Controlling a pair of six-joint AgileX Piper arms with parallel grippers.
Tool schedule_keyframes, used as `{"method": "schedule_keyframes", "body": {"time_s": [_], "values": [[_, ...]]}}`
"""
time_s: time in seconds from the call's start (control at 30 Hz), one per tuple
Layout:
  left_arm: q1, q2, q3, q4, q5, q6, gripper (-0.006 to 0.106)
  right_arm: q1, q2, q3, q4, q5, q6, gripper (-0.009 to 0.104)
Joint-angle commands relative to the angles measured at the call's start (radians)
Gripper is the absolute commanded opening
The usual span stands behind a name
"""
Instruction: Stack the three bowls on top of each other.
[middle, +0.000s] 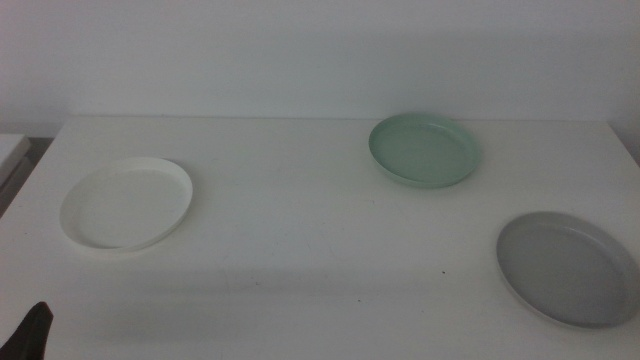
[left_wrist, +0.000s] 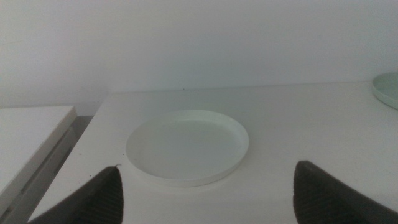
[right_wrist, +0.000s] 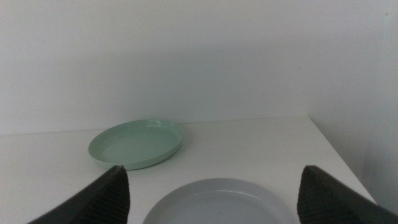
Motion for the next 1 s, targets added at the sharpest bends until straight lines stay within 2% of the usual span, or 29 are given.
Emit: {"method": "schedule_keyframes", "body": {"time_s": [0.0,0.3,0.5,0.6,0.73,0.83,0.97], "values": [[0.001,-0.003,0.001,-0.001,-0.015,0.0,0.094,-0.007,-0.005,0.004,-0.017,-0.012,-0.009,0.093],[0.001,-0.003,0.001,-0.001,-0.015,0.0,0.094,-0.007,0.006,-0.052,-0.047,-0.017,-0.007,0.093],[0.001,-0.003,0.001,-0.001,-0.015,0.0,0.094,-0.007,0.248,-0.229,-0.051,0.047,0.016,0.093],[0.001,-0.003,0.001,-0.001,-0.015,0.0,0.094,-0.007,0.403,-0.373,-0.048,0.191,0.016,0.093],[0.001,-0.003,0.001,-0.001,-0.015,0.0,0.094,-0.007,0.609,-0.578,-0.046,0.546,0.016,0.093],[0.001,-0.003,0.001,-0.001,-0.015,0.0,0.094,-0.007,0.729,-0.679,-0.016,0.753,0.016,0.093],[0.001,-0.003,0.001,-0.001,-0.015,0.0,0.094,-0.007,0.834,-0.73,0.051,0.816,0.016,0.093]]}}
